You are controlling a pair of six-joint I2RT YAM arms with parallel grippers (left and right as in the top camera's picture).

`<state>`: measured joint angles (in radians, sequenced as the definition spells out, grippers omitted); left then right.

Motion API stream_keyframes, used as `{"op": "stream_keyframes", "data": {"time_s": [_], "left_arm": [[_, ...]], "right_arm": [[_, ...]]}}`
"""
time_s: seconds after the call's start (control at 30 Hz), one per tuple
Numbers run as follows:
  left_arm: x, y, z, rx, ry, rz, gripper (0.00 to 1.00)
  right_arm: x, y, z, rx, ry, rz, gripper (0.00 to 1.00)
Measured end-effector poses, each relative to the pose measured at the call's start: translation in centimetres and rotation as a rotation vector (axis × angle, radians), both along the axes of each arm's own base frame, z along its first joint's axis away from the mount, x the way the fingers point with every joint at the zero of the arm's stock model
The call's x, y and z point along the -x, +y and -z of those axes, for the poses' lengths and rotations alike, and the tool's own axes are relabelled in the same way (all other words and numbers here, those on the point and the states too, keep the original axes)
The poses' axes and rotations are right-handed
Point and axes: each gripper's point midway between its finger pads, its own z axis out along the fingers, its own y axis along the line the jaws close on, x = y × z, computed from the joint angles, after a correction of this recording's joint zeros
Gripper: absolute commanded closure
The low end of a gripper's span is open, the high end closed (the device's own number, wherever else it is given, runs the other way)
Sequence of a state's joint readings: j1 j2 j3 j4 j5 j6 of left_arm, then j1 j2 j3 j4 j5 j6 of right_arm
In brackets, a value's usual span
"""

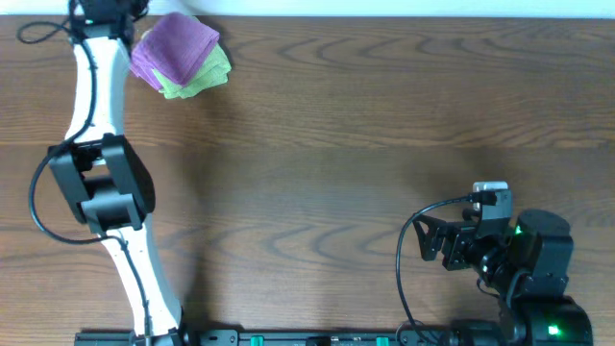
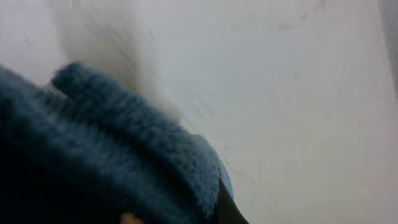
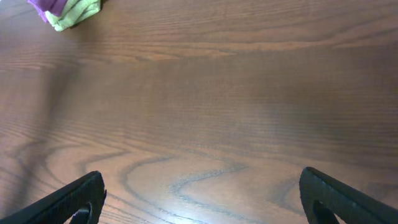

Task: Fold the cloth
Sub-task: 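Lower the blue cloth onto the pink and green stack with the left gripper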

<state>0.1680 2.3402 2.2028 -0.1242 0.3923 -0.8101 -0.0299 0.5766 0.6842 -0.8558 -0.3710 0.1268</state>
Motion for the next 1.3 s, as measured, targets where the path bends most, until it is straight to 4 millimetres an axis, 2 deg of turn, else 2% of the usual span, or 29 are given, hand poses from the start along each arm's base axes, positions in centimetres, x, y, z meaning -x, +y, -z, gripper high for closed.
{"op": "stream_keyframes", "data": {"time_s": [0.1,0.27,0.57,0.9,1.1,1.3], "left_arm": [[0.7,0.6,0.1,-0.033,0.048,0.007,0.94],[1.8,0.2,2.4,-0.067,0.146,0.034,0.95],[3.4,-0.2,4.8,-0.105,0.254,0.069,0.94],[6.8,-0.3,8.8,-0.156,0.457,0.109,0.94],[7.2,-0.2,9.3,-0.19,0.479,0.111,0.94],[7.7,-0.8,11.5,-0.207,0.522,0.119,0.94]], "right_arm": [[0.0,0.0,0.0,0.0,0.0,0.0,0.01],[0.0,0.0,0.0,0.0,0.0,0.0,0.01],[0.0,0.0,0.0,0.0,0.0,0.0,0.01],[0.0,0.0,0.0,0.0,0.0,0.0,0.01],[0.0,0.0,0.0,0.0,0.0,0.0,0.01],[0.0,0.0,0.0,0.0,0.0,0.0,0.01]]}}
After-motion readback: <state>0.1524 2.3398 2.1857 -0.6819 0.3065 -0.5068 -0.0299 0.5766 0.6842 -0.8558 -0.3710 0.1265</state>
